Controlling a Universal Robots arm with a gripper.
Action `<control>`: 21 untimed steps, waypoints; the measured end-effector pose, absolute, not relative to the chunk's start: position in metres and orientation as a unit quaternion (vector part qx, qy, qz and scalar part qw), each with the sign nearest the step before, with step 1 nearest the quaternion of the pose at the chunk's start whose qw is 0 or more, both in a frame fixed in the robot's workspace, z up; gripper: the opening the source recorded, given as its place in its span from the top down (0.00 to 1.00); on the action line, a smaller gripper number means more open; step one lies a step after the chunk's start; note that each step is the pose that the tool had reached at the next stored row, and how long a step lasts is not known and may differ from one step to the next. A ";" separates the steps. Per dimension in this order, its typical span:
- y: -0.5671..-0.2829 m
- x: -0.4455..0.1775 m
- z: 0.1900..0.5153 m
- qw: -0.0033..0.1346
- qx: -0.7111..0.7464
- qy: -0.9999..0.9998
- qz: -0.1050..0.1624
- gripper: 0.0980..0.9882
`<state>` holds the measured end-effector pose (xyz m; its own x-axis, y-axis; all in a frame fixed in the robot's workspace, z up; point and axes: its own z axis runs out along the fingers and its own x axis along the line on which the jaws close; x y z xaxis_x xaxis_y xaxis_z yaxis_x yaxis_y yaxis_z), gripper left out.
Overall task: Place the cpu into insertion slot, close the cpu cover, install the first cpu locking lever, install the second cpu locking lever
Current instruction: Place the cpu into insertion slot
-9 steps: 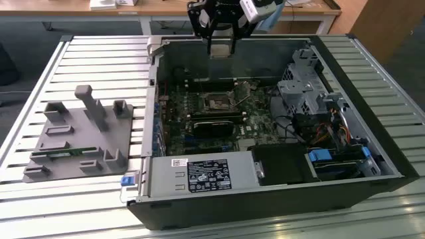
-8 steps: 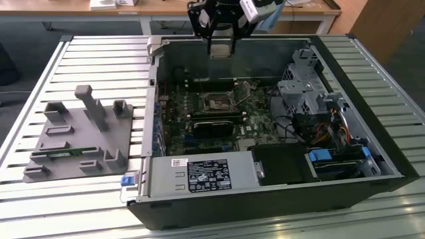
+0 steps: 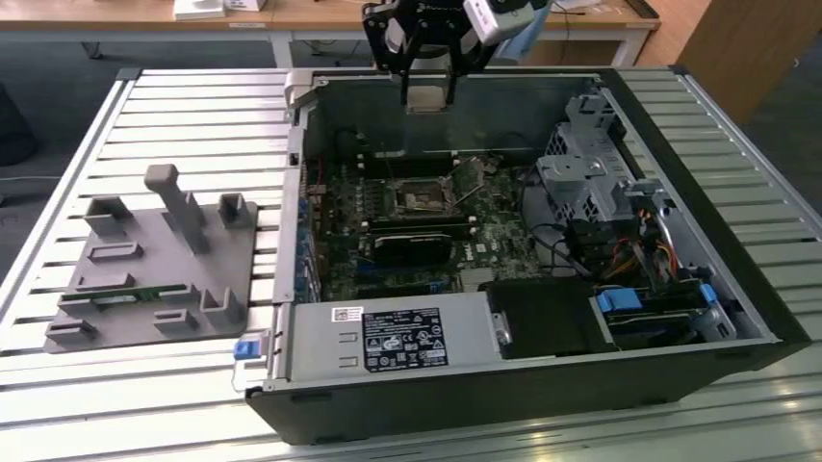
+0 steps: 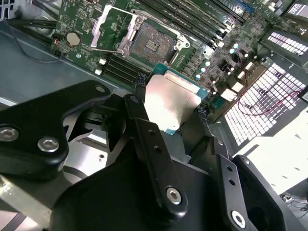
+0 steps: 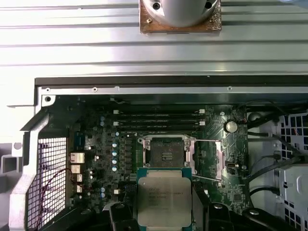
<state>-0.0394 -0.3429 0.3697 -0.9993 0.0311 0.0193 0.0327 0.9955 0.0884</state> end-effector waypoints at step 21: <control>-0.343 -0.039 0.369 0.006 -0.084 -0.995 -0.044 0.51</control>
